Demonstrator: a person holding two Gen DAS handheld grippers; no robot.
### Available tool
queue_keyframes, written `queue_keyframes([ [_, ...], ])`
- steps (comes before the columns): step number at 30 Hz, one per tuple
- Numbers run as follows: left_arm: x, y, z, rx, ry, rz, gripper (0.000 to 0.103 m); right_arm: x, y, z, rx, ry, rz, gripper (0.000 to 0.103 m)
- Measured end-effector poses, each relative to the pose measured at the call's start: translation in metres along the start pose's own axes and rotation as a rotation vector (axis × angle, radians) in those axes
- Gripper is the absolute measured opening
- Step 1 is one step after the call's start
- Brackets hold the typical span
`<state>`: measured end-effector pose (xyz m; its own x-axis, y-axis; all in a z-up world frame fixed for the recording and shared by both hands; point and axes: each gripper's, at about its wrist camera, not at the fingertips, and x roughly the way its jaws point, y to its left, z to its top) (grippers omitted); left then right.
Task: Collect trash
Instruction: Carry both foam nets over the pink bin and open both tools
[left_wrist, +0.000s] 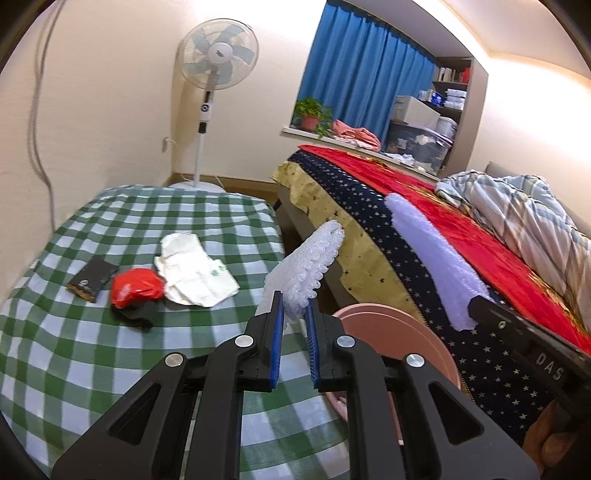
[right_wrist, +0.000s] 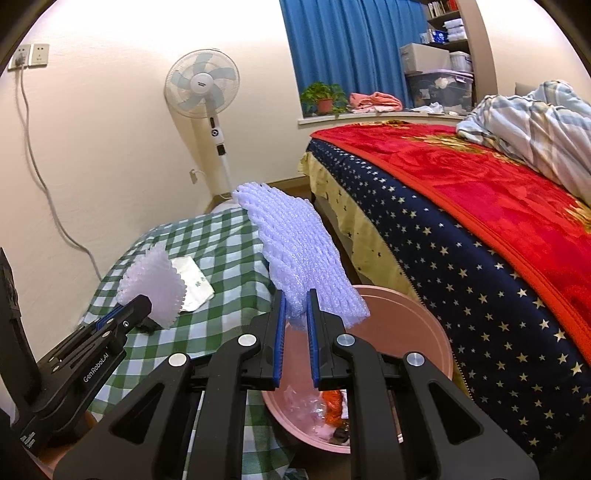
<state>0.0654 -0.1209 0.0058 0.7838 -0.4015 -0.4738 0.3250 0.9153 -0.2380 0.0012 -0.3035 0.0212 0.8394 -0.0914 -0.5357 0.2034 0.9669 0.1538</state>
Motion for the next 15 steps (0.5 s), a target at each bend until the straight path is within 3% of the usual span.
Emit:
queue_keyframes([
  [15,0.05,-0.053,-0.019,0.045,0.089,-0.115,0.012,0.012,-0.04,-0.007,0.052,0.045,-0.135,0.011],
])
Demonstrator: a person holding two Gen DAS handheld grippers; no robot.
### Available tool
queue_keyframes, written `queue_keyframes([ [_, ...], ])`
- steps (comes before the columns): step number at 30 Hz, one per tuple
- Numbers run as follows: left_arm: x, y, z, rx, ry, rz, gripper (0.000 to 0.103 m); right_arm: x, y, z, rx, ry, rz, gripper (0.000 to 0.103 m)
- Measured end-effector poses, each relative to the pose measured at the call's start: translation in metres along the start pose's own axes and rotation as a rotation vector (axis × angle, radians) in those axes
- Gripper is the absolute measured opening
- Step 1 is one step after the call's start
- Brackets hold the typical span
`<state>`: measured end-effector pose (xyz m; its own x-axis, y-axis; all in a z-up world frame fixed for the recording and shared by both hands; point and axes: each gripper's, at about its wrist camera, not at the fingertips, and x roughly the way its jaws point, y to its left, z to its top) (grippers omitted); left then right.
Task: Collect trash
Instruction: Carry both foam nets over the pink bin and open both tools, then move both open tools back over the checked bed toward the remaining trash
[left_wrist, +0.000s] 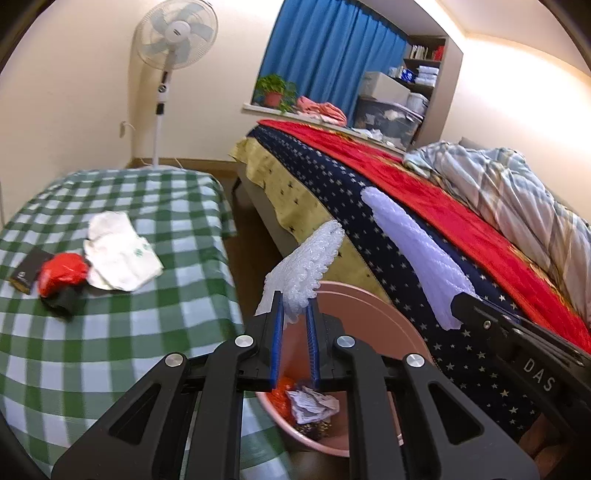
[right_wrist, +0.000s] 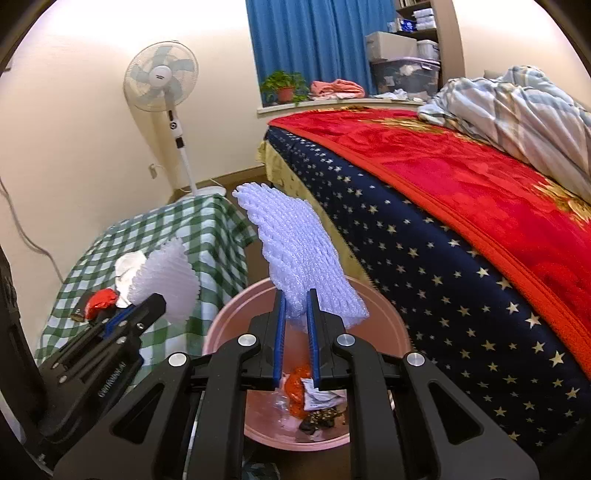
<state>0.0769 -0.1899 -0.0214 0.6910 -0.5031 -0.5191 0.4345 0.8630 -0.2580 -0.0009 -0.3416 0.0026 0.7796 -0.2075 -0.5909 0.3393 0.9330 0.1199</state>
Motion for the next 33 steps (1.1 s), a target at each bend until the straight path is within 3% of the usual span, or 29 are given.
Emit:
queue_keyframes([
  [7,0.018,-0.013,-0.008,0.007,0.035,-0.038,0.014,0.006,-0.008,-0.002,0.011,0.017,-0.045,0.015],
  [8,0.021,-0.013,-0.008,0.003,0.043,-0.042,0.016,0.007,-0.009,-0.002,0.015,0.02,-0.053,0.019],
  [10,0.024,-0.012,-0.009,-0.005,0.055,-0.044,0.032,0.008,-0.012,-0.002,0.032,0.025,-0.062,0.034],
  [11,0.024,-0.01,-0.01,-0.01,0.054,-0.042,0.034,0.008,-0.013,-0.002,0.037,0.022,-0.066,0.043],
  [12,0.025,-0.008,-0.01,-0.015,0.054,-0.039,0.035,0.008,-0.014,-0.002,0.039,0.018,-0.069,0.045],
  [33,-0.012,0.022,-0.002,-0.073,0.0,0.006,0.035,-0.01,0.004,-0.004,-0.004,-0.033,-0.02,0.045],
])
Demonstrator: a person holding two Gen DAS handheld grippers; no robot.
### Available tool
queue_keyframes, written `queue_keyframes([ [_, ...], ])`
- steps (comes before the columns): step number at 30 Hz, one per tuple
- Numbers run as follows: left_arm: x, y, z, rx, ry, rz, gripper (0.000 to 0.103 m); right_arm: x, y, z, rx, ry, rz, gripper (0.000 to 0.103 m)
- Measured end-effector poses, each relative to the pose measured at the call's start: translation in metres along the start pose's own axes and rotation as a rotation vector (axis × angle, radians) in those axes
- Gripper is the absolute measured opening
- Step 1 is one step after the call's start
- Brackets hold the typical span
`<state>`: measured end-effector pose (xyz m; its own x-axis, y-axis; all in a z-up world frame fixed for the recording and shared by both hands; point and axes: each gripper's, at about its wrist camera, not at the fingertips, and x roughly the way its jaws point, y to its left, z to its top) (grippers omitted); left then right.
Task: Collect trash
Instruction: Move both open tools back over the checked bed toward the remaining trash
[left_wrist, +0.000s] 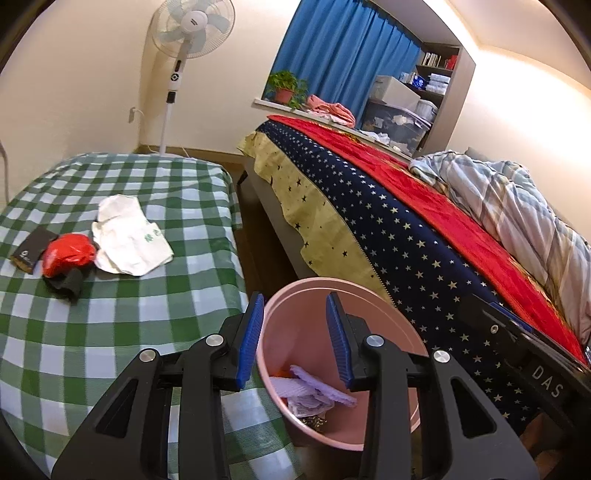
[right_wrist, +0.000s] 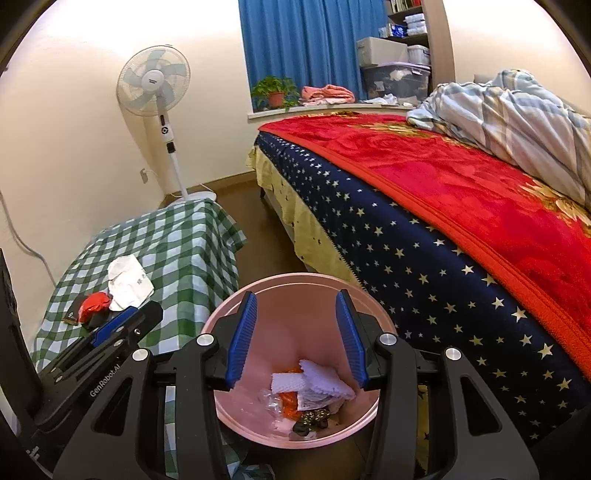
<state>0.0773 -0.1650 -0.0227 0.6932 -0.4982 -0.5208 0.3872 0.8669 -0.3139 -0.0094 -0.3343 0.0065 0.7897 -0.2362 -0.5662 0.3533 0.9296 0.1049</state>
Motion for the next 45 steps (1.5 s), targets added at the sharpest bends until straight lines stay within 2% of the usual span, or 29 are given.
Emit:
queue_keyframes([
  [19,-0.037,0.045,0.003,-0.034,-0.044,0.075,0.035,-0.006,0.041,-0.006,-0.041,-0.016,0.083,0.045],
  [25,-0.05,0.071,0.0,-0.05,-0.063,0.158,0.035,-0.002,0.053,-0.006,-0.034,-0.026,0.131,0.045],
  [31,-0.063,0.114,-0.004,-0.127,-0.082,0.274,0.034,0.011,0.07,-0.009,-0.023,-0.026,0.206,0.045],
  [37,-0.07,0.147,-0.007,-0.18,-0.09,0.353,0.034,0.029,0.092,-0.012,-0.011,-0.02,0.274,0.043],
  [45,-0.058,0.168,-0.008,-0.203,-0.072,0.382,0.034,0.058,0.112,-0.015,0.005,0.013,0.33,0.043],
])
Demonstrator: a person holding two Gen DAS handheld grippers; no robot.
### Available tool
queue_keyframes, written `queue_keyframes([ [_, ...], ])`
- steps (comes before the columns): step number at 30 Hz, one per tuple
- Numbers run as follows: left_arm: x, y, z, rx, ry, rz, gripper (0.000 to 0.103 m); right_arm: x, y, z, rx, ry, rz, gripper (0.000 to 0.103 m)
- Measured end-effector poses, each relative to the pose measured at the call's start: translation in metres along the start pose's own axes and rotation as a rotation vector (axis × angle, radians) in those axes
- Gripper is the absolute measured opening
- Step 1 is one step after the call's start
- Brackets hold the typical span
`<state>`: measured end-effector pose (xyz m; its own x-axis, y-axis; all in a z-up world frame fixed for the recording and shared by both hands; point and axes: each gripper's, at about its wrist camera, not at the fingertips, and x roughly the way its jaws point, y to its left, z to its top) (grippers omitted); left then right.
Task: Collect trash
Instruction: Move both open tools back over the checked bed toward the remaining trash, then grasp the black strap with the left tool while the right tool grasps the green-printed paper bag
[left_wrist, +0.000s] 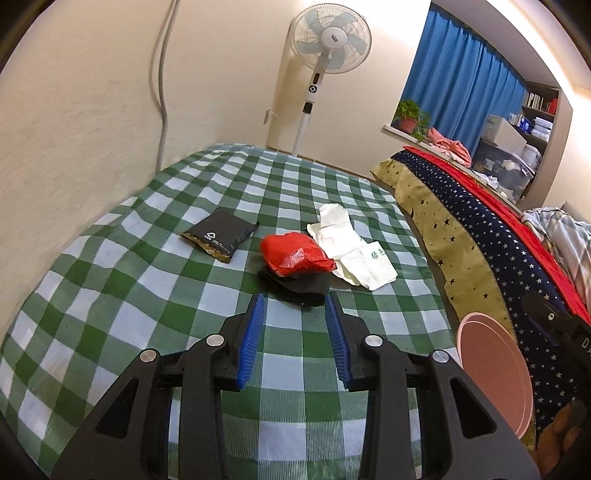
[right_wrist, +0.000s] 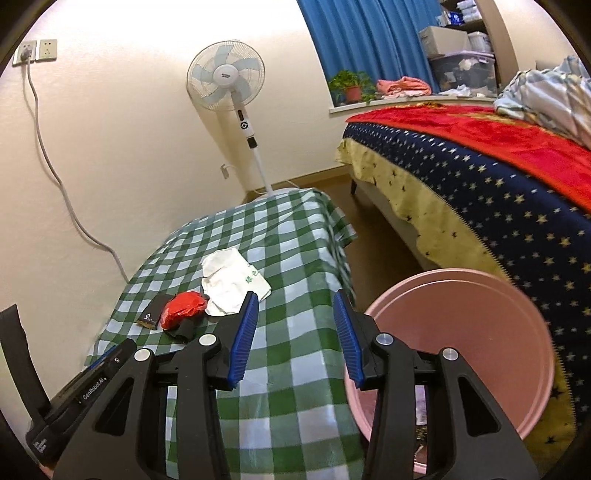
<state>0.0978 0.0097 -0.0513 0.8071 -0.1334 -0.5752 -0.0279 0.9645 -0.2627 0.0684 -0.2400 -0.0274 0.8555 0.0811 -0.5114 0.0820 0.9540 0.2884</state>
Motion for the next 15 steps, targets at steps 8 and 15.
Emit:
queue_keyframes([
  [8,0.029,-0.014,0.001,0.03,0.029,-0.009,0.034,0.028,0.0,0.001,-0.002,0.025,0.023,0.043],
  [15,0.052,-0.025,0.003,0.061,0.062,-0.001,0.034,0.051,-0.006,0.004,0.006,0.052,0.026,0.043],
])
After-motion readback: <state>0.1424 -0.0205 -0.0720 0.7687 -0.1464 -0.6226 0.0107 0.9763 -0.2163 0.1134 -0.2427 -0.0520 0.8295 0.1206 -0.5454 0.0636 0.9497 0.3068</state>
